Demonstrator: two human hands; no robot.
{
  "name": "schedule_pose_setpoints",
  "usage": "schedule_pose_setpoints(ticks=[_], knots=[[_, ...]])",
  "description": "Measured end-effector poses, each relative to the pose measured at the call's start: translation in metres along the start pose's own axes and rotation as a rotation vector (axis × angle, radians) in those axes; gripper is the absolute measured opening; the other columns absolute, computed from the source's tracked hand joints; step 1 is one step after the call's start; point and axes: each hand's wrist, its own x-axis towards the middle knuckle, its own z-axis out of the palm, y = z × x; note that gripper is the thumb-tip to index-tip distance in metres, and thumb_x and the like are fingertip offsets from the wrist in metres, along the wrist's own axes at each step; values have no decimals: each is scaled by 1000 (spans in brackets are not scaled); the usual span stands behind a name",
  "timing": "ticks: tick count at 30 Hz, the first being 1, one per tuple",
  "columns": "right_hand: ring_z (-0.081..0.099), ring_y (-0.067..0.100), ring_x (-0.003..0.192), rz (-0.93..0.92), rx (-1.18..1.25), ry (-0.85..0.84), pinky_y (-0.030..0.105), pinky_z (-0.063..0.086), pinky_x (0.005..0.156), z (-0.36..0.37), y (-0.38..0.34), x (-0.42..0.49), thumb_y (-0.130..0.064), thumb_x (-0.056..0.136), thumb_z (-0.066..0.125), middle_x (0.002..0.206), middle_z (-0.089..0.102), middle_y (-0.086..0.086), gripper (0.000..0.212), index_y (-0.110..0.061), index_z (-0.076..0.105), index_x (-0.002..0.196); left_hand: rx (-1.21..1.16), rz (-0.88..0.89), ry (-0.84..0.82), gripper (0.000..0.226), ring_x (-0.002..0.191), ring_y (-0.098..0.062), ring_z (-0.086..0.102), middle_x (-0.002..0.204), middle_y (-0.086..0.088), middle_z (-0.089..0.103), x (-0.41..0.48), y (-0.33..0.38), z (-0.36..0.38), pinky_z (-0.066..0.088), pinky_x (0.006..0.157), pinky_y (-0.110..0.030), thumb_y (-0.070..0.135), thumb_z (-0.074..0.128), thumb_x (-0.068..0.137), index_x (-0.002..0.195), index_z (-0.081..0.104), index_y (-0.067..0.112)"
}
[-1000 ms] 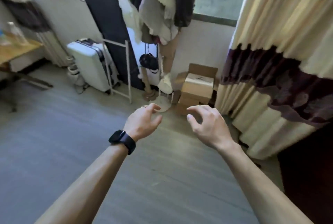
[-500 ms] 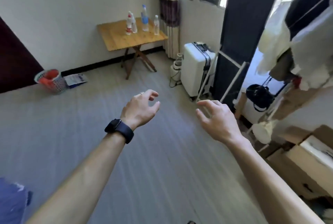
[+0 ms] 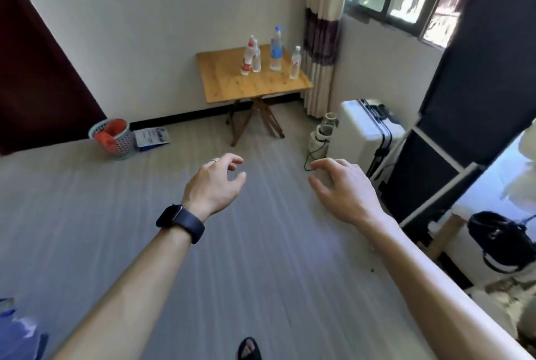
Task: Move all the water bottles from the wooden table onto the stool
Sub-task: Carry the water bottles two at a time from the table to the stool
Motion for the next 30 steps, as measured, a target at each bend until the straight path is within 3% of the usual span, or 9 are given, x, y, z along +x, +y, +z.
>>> schedule_pose_setpoints(ticks=[12,25,30], knots=[[51,23,118,43,-32,46,37,46,93,14,1,236,-49,93,54,127,61,-9,33,-39,61,124,-21,57,-66,29,103,-12,60,109,14,63,251,-11,13,52,89,-38,44,58,89,117,60,37],[52,22,119,-61,30,-20,36,45,96,25,63,534,-51,92,52,128,60,-9,38,-39,59,127,21,-10,87,27,99,-19,62,102,8,65,527,27,35,52,89,-40,36,63,87,114,63,30],[54,25,116,-132,40,-30,37,47,94,32,67,634,-52,93,49,125,62,-6,37,-38,59,126,34,-64,101,28,106,-16,60,108,4,65,612,21,34,47,90,-28,32,63,91,119,63,26]])
